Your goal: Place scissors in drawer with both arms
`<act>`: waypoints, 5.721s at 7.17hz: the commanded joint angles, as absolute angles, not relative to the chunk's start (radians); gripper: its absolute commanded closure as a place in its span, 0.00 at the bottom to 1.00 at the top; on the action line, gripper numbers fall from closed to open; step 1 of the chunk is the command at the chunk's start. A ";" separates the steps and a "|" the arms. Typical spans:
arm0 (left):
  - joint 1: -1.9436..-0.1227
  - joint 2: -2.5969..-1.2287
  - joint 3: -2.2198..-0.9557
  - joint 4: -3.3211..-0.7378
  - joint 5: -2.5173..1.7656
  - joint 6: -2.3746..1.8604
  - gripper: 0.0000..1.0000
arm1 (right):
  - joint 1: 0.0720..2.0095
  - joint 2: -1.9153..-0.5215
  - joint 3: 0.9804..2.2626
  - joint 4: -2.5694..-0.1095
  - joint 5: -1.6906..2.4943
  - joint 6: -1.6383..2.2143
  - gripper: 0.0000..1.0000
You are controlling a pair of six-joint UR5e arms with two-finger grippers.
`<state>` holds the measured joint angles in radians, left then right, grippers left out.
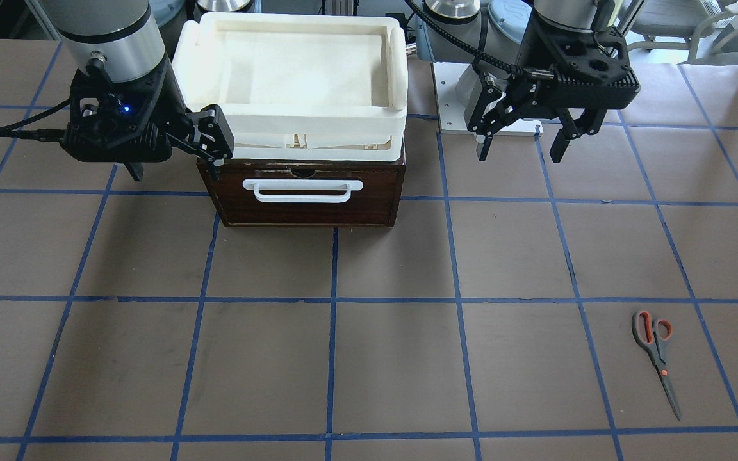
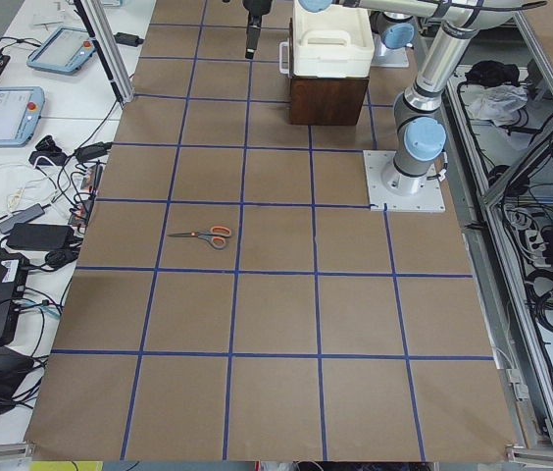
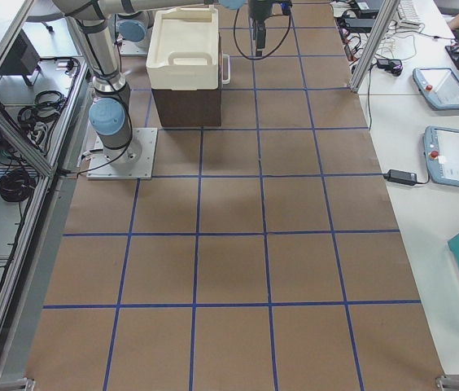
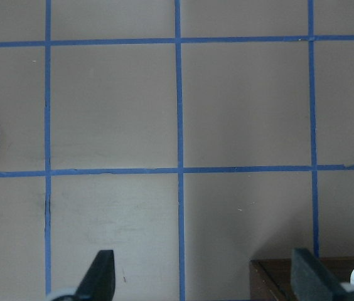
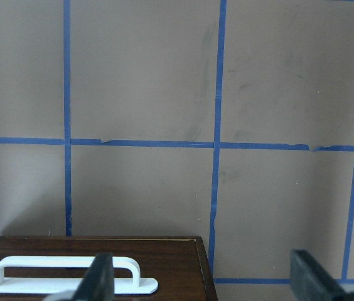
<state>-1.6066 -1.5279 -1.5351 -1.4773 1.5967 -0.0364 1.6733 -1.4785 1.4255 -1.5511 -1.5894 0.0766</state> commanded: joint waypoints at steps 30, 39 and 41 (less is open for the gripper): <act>-1.065 -2.229 -1.565 -0.831 1.595 0.584 0.32 | 1.927 -1.154 1.489 -1.510 -1.497 1.591 0.00; -1.063 -2.209 -1.568 -0.848 1.595 0.588 0.85 | 1.925 -1.140 1.511 -1.516 -1.499 1.586 0.00; -1.063 -2.183 -1.568 -0.865 1.595 0.588 0.85 | 1.925 -1.140 1.514 -1.516 -1.499 1.588 0.00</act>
<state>-1.0630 -2.1989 -1.5678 -0.8529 1.5952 0.5875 1.9260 -1.1398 1.5114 -1.5150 -1.4982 1.5870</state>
